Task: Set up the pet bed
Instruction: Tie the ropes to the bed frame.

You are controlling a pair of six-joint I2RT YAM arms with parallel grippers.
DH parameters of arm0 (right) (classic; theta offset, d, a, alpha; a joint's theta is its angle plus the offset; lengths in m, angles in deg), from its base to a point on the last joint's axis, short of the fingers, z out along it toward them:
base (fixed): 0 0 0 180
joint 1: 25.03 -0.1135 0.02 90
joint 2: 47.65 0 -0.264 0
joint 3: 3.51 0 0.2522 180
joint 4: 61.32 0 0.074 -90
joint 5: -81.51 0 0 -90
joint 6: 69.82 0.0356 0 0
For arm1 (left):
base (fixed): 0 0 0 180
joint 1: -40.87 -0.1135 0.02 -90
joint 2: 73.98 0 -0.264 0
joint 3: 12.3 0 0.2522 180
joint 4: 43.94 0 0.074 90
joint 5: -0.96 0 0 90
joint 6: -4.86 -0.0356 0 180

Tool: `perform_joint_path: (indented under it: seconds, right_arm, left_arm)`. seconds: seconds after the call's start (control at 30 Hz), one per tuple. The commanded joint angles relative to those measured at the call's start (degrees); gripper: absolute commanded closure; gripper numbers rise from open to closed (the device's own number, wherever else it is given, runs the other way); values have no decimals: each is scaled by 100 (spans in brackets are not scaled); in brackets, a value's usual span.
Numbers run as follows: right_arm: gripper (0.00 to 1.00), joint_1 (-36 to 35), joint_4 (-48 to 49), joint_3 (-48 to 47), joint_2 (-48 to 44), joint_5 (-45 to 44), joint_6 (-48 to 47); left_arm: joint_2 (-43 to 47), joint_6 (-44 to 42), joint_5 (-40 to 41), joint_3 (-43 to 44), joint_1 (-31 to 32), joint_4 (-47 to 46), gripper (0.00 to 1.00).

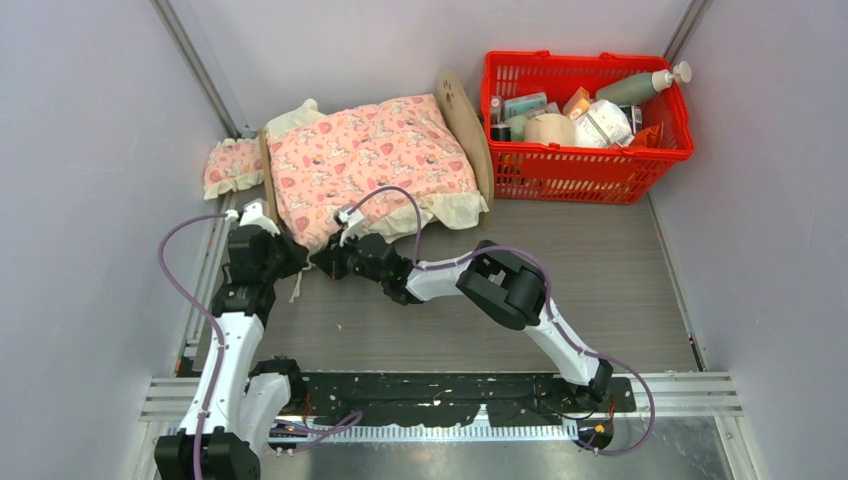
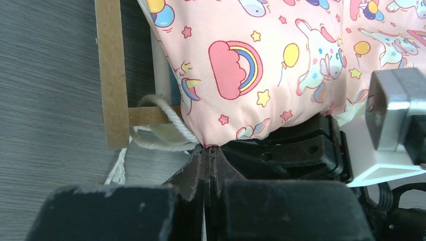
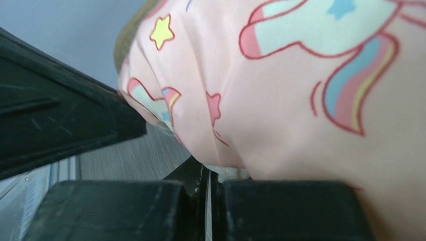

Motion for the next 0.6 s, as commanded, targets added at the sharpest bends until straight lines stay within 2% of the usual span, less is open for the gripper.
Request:
perform_joint_path:
  seconds: [0.0, 0.57]
  right_arm:
    - [95, -32, 559, -324, -41, 180, 47]
    - [95, -64, 1091, -562, 220, 349, 540]
  left_arm:
    - [71, 205, -305, -80, 9, 5, 100]
    - [177, 565, -611, -158, 11, 20, 100]
